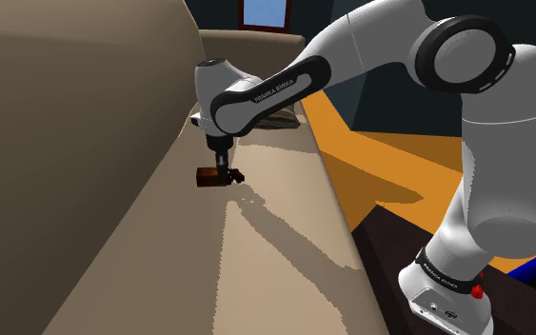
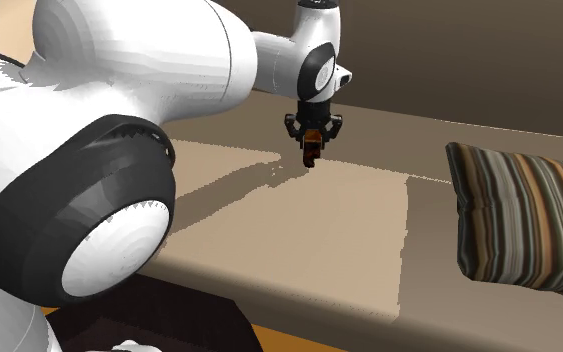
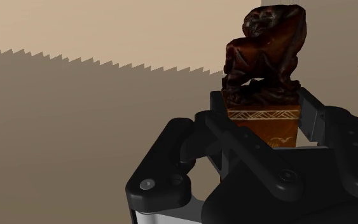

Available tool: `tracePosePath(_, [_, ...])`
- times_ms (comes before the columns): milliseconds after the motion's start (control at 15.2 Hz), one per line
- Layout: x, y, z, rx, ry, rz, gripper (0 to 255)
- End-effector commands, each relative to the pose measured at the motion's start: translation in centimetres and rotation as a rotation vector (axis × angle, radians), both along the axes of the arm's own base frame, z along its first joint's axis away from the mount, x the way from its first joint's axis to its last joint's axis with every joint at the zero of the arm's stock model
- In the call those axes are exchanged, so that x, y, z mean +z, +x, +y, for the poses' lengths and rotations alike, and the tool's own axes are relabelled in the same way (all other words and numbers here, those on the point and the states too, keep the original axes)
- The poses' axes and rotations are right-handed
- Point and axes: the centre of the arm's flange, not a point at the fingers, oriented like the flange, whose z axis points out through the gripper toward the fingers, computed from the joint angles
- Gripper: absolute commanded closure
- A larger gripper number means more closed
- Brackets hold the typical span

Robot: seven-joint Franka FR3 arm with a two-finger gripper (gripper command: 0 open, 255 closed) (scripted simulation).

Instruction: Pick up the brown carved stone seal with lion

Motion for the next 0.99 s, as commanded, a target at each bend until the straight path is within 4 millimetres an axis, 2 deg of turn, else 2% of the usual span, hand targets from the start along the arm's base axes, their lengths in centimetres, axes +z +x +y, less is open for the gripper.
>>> tracePosePath(0, [-0.1, 0.0, -0.1, 0.0, -0.001, 0.001, 255])
tracePosePath(396, [-0.1, 0.1, 0.0, -0.001, -0.001, 0.001, 255])
tracePosePath(924, [4.1, 0.1, 0.0, -0.001, -0.001, 0.001, 255])
